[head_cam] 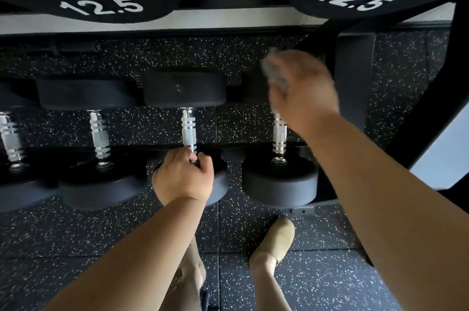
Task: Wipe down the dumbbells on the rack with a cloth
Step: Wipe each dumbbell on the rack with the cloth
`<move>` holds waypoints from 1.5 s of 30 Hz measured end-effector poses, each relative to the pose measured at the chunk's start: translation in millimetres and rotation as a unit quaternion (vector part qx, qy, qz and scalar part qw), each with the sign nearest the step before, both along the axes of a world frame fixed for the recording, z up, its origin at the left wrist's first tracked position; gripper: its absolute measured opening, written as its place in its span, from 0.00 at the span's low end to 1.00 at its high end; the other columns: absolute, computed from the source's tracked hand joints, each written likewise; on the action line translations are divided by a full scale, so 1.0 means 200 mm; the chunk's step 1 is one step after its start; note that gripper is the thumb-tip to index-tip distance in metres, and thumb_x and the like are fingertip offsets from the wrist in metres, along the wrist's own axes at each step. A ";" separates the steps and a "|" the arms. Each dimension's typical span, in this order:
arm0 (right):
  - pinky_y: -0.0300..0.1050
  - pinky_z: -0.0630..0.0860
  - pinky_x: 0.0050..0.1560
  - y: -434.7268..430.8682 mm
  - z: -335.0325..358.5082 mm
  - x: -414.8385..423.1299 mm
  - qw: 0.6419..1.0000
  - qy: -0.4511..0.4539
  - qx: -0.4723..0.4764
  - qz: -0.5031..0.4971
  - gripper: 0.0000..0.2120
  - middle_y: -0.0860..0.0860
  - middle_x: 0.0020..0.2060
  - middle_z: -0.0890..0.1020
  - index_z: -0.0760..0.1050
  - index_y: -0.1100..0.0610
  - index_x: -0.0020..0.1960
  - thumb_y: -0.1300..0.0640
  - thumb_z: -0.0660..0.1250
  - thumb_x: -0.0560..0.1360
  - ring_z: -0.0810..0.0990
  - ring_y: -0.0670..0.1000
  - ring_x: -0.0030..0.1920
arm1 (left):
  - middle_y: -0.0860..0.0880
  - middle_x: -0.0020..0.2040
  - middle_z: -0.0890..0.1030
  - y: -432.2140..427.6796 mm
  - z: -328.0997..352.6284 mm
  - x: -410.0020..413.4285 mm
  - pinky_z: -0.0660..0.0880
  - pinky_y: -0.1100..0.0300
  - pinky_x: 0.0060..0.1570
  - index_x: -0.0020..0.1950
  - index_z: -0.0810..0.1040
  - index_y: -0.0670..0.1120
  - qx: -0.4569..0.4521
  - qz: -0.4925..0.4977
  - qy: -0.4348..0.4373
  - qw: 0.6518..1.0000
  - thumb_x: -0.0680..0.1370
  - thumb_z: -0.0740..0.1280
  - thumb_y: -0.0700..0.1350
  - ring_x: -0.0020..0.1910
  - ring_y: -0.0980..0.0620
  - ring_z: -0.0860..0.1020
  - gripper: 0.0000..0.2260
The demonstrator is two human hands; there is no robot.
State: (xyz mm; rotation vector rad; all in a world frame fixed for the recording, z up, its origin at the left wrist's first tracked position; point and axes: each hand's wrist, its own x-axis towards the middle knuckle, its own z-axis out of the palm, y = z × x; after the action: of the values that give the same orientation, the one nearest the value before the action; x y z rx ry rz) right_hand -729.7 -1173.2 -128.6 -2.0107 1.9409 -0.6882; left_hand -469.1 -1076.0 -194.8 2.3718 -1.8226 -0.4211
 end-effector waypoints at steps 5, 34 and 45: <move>0.51 0.83 0.55 0.04 -0.01 -0.10 0.914 -0.221 0.090 -0.327 0.15 0.42 0.60 0.82 0.73 0.43 0.69 0.49 0.60 0.82 0.84 0.49 0.52 | 0.47 0.41 0.82 0.00 0.00 0.00 0.65 0.54 0.36 0.35 0.80 0.49 -0.004 0.006 0.009 1.000 0.74 0.55 0.57 0.32 0.43 0.72 0.19; 0.37 0.54 0.76 0.32 -0.17 0.23 0.963 -0.081 0.095 -0.240 0.45 0.53 0.84 0.43 0.41 0.46 0.84 0.69 0.62 0.78 0.45 0.58 0.83 | 0.53 0.40 0.70 0.00 0.02 0.01 0.65 0.55 0.37 0.37 0.76 0.50 0.003 0.007 0.011 1.000 0.72 0.49 0.60 0.34 0.45 0.68 0.21; 0.52 0.75 0.59 0.26 -0.18 0.18 0.883 -0.169 0.345 -0.270 0.30 0.64 0.67 0.76 0.57 0.63 0.75 0.42 0.60 0.84 0.79 0.65 0.63 | 0.49 0.39 0.75 0.00 0.02 0.01 0.70 0.55 0.34 0.35 0.73 0.48 0.023 0.009 -0.012 1.000 0.73 0.49 0.59 0.33 0.42 0.73 0.20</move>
State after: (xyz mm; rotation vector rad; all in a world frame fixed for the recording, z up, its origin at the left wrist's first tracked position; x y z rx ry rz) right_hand -693.9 -1121.6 -164.5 -0.8739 2.1129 -0.3310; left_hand -467.7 -1075.0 -191.5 2.4325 -1.8207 -0.4393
